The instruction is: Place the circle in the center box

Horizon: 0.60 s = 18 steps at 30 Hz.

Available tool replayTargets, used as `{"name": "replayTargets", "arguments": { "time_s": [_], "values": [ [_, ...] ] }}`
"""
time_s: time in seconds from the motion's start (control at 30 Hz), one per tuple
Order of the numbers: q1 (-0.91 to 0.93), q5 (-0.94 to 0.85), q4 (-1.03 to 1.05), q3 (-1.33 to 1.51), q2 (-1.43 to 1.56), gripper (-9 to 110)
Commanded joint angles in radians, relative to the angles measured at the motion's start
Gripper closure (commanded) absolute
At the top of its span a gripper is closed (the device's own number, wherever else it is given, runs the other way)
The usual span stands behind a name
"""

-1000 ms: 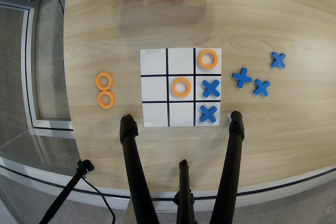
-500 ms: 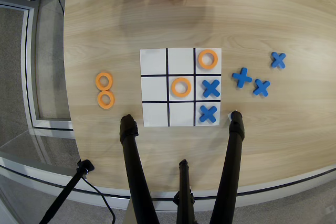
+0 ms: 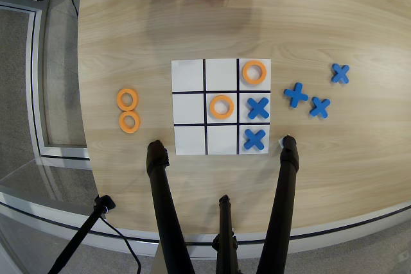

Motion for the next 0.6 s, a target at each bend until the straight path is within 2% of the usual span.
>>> {"name": "replayTargets", "arguments": {
  "time_s": [0.0, 0.57],
  "values": [
    [-0.037, 0.003, 0.0, 0.055, 0.018, 101],
    [-0.04, 0.003, 0.0, 0.055, 0.018, 101]
  ]
}}
